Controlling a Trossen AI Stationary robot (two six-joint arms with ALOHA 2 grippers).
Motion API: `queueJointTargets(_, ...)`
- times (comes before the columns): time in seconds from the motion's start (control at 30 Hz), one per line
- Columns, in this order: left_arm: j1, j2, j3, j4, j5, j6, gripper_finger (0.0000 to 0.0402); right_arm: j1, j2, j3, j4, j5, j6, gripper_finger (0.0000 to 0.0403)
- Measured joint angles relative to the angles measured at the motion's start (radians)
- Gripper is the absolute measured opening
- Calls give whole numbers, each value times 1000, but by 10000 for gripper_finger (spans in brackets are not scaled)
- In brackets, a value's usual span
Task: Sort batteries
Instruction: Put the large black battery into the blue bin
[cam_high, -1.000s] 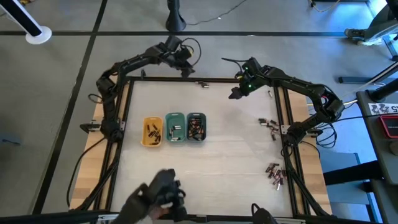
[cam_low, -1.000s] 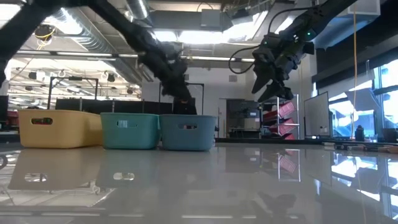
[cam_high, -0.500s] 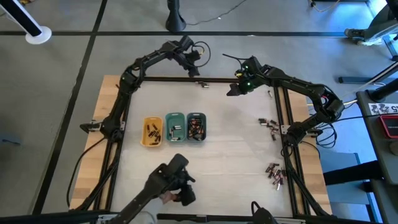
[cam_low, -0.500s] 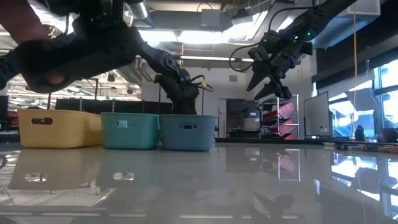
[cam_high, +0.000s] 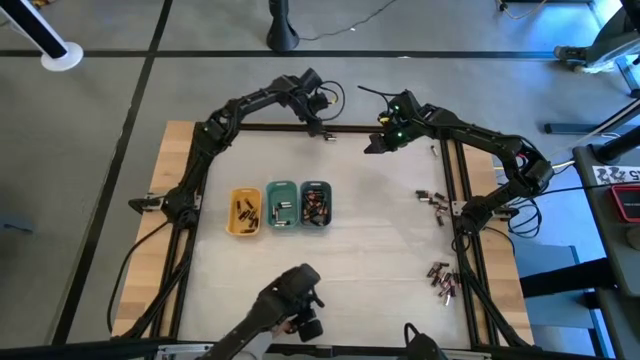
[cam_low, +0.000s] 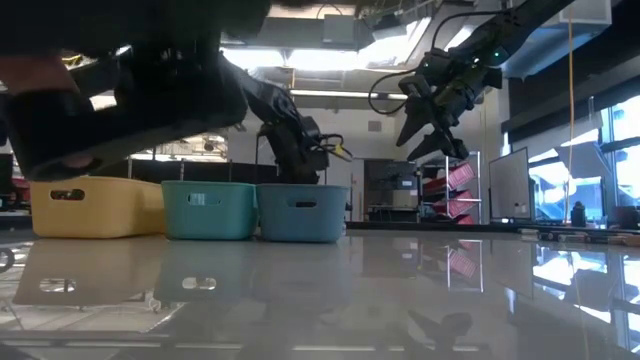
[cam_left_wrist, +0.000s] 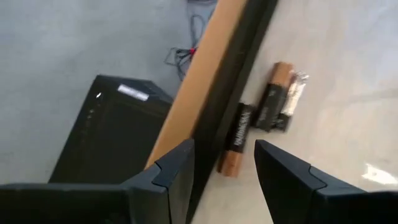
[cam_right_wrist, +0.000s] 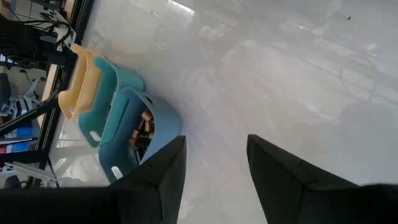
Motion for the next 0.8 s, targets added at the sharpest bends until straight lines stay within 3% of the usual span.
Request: queueJointTargets(0.8,-36,19,3,19,-5,14,159,0,0,0,-20,-21,-4,172)
